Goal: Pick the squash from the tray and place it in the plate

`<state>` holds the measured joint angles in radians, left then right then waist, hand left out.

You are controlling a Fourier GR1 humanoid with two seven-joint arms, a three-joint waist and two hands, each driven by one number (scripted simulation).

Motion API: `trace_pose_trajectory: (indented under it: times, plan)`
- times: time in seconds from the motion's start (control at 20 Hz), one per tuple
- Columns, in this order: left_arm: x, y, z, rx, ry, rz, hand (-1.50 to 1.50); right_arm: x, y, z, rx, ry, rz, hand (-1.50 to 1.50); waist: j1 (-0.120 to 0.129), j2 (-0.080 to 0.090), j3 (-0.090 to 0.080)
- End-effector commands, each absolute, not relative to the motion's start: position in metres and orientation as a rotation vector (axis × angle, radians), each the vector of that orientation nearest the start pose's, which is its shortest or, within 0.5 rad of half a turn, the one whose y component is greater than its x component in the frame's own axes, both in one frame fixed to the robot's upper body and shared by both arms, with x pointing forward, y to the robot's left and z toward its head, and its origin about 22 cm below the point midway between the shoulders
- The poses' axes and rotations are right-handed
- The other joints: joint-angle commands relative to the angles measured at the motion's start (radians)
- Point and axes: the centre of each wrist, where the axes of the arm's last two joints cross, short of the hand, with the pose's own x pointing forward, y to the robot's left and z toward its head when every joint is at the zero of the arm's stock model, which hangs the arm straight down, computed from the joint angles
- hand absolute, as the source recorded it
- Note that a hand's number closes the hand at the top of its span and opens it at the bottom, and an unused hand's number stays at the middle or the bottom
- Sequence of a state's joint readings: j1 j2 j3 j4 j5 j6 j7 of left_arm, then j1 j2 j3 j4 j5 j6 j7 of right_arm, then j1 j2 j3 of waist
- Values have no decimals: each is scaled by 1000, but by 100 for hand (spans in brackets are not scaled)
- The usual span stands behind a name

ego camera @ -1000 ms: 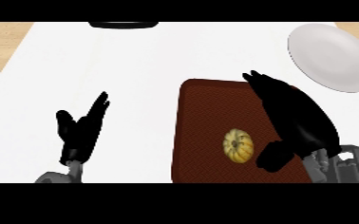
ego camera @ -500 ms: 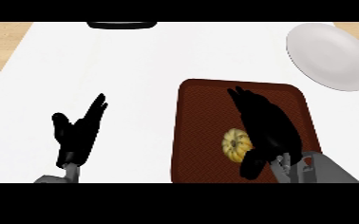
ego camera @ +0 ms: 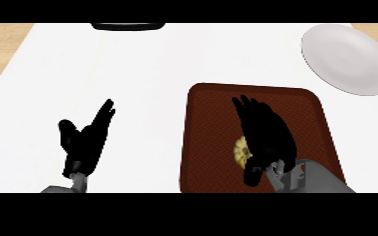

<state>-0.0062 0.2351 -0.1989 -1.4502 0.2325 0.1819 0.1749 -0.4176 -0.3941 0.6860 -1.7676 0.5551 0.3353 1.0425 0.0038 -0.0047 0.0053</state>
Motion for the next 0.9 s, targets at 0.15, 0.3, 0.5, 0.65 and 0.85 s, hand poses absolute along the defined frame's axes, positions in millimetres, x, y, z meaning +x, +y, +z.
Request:
trace_pose_trajectory:
  times: [0.15, 0.3, 0.5, 0.65, 0.85]
  plan:
    - [233, 227, -28, -15, -1181, -7, 0, 250, -112, 86, -950, -776, 1295, -150, 0, 4, -6]
    - [224, 235, -44, 6, -1188, -2, 0, 259, -125, 75, -946, -757, 1284, -150, 0, 5, -6]
    - [230, 250, -26, -6, -1180, -6, 0, 254, -131, 54, -927, -761, 1300, -150, 1, 5, -5]
    - [232, 251, -43, -8, -1203, 6, 0, 250, -120, 48, -913, -713, 1301, -150, -2, 5, -6]
    - [231, 251, -36, 4, -1204, -12, 0, 254, -133, 44, -851, -659, 1434, 150, -1, 5, -6]
